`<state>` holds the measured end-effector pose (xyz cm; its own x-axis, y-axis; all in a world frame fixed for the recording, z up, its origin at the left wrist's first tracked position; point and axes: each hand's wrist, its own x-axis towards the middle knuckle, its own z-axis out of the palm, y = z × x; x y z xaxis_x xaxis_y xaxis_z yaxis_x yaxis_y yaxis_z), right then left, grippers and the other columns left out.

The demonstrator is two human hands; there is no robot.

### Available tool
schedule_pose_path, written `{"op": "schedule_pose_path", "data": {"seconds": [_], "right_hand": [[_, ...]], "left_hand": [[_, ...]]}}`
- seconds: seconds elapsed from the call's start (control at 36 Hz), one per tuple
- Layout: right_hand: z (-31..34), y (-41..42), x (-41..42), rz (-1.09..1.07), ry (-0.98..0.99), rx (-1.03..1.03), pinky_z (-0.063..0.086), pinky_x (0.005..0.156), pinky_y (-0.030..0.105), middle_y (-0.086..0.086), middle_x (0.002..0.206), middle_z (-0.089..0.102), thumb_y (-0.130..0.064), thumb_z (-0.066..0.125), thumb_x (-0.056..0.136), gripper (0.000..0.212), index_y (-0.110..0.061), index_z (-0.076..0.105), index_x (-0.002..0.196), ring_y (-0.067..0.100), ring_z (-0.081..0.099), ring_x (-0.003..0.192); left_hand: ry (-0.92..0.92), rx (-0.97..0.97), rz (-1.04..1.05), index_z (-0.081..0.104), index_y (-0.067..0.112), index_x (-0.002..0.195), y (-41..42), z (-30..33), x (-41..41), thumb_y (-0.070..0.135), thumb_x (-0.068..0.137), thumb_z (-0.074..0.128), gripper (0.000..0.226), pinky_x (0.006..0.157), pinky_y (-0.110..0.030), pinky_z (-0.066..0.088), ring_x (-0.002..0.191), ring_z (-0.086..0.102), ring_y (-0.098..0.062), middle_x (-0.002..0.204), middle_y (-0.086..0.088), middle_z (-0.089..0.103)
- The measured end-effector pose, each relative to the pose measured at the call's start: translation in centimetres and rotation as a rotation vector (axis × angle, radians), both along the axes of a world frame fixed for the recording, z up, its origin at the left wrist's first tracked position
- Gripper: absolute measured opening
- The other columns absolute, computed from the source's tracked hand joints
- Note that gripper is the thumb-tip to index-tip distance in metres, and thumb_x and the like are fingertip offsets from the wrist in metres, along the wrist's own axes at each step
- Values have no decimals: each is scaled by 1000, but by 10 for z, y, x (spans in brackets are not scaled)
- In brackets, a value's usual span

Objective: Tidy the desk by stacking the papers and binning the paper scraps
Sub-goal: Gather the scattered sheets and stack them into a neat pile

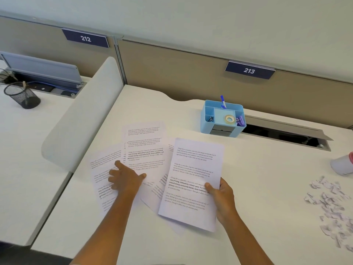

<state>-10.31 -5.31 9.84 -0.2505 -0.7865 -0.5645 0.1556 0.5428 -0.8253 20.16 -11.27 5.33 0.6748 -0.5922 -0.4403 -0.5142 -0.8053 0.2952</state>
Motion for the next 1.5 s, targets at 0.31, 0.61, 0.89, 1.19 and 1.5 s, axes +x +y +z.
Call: {"op": "schedule_pose_path", "data": {"seconds": [0.31, 0.61, 0.89, 1.19, 1.5], "right_hand": [[0, -1, 0, 2, 3, -1, 63, 92, 50, -3, 111, 82, -1, 72, 95, 31, -22, 75, 118, 26, 79, 102], [-1, 1, -2, 8, 7, -2, 63, 91, 49, -4, 111, 82, -2, 72, 95, 32, -23, 75, 119, 25, 79, 101], [1, 3, -1, 14, 7, -14, 64, 90, 47, -4, 111, 82, -2, 72, 96, 31, -23, 75, 118, 24, 79, 101], [-3, 5, -4, 23, 14, -5, 62, 95, 53, -3, 113, 82, -3, 73, 95, 32, -23, 75, 120, 25, 79, 102], [0, 5, -7, 12, 16, -11, 62, 95, 53, -2, 112, 82, -3, 74, 94, 31, -23, 75, 118, 26, 79, 102]], "left_hand": [[26, 61, 5, 22, 1, 152, -8, 4, -8, 46, 78, 91, 111, 113, -56, 43, 139, 45, -41, 149, -24, 44], [-44, 82, 34, 36, 5, 136, -11, 11, -9, 48, 70, 96, 99, 107, -52, 47, 138, 39, -37, 146, -21, 39], [-35, 83, 34, 37, 6, 134, -15, 8, -10, 44, 70, 97, 96, 105, -50, 48, 133, 42, -34, 143, -19, 40], [48, 90, 78, 27, 4, 146, -17, 9, -8, 38, 70, 98, 109, 109, -53, 44, 138, 42, -38, 150, -22, 42], [73, 24, 18, 54, 8, 130, -12, 7, -5, 24, 87, 76, 51, 104, -52, 47, 124, 54, -38, 130, -18, 62]]}}
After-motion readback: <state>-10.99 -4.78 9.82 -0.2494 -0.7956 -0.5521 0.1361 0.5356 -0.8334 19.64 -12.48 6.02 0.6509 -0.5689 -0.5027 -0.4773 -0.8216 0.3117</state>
